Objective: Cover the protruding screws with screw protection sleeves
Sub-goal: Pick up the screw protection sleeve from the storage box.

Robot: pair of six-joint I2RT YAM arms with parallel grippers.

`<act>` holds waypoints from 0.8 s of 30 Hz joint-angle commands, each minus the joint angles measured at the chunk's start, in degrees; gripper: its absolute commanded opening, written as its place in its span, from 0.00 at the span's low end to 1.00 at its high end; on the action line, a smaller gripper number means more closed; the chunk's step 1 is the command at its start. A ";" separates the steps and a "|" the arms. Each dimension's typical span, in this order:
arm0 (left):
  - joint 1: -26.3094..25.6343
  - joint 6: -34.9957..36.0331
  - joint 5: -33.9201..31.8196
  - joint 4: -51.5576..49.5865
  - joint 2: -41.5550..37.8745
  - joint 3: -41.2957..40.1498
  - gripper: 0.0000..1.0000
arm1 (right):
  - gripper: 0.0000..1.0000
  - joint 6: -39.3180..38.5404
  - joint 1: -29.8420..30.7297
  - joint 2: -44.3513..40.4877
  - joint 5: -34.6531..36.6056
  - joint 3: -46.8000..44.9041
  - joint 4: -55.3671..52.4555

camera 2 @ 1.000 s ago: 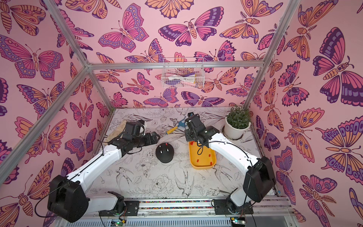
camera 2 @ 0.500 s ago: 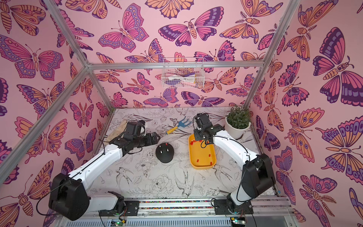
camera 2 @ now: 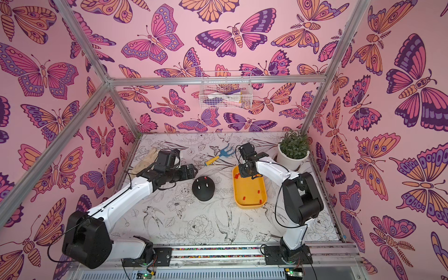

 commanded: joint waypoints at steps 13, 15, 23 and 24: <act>0.38 1.11 -0.86 -0.87 -0.05 0.08 0.96 | 0.30 0.13 -1.93 4.11 -0.83 -0.72 4.10; 0.38 1.11 -0.77 -0.87 0.12 0.09 0.96 | 0.30 0.56 -2.31 4.43 -1.06 -1.30 5.21; 0.38 1.11 -0.68 -0.91 0.16 0.18 0.96 | 0.28 2.04 -3.15 6.22 -3.01 -2.81 8.52; 0.38 1.11 -0.65 -0.86 0.24 0.18 0.96 | 0.28 2.13 -3.18 6.37 -3.08 -2.97 8.77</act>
